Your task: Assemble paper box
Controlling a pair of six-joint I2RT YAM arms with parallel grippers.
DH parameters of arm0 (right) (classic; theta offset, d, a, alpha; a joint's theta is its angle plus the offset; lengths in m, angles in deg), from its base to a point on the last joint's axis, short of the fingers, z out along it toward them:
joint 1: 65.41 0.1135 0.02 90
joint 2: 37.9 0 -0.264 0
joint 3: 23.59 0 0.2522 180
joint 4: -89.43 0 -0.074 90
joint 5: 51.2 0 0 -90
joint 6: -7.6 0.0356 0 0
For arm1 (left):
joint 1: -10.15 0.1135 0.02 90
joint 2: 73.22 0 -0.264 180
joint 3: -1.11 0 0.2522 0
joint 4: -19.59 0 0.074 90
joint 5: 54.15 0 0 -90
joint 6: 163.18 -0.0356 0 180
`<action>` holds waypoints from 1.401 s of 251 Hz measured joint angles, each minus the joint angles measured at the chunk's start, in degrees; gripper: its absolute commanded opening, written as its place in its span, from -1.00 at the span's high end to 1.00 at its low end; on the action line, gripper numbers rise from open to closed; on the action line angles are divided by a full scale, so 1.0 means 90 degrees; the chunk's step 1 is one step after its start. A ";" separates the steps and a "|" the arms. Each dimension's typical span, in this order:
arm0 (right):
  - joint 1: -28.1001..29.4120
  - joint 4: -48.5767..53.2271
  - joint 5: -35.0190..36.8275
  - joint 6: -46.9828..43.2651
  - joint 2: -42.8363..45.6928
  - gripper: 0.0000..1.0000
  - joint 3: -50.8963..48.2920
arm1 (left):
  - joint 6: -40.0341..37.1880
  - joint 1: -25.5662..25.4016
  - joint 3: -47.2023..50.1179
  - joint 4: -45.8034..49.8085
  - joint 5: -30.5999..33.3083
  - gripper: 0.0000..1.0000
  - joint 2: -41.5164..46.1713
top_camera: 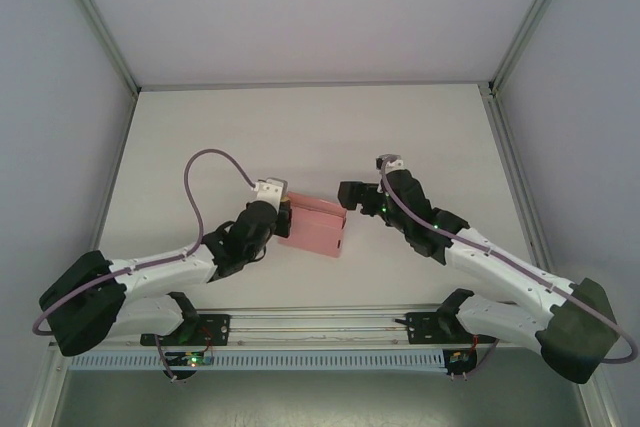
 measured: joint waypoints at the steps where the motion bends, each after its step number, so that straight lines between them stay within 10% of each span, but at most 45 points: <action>1: 0.0000 0.0007 -0.0007 0.0010 -0.0005 -0.82 0.0005 | -0.0010 -0.0002 0.0019 -0.0034 0.0005 1.00 -0.0002; 276: 0.0209 0.1248 -0.1022 0.0911 -0.0216 -0.55 0.0270 | -0.0991 -0.0204 0.1970 -0.3801 -0.0284 1.00 0.0058; 351: 0.0935 0.1158 -0.0576 0.1044 -0.0255 -0.07 0.0189 | -0.0920 -0.0398 0.1960 -0.3796 -0.0257 1.00 0.0068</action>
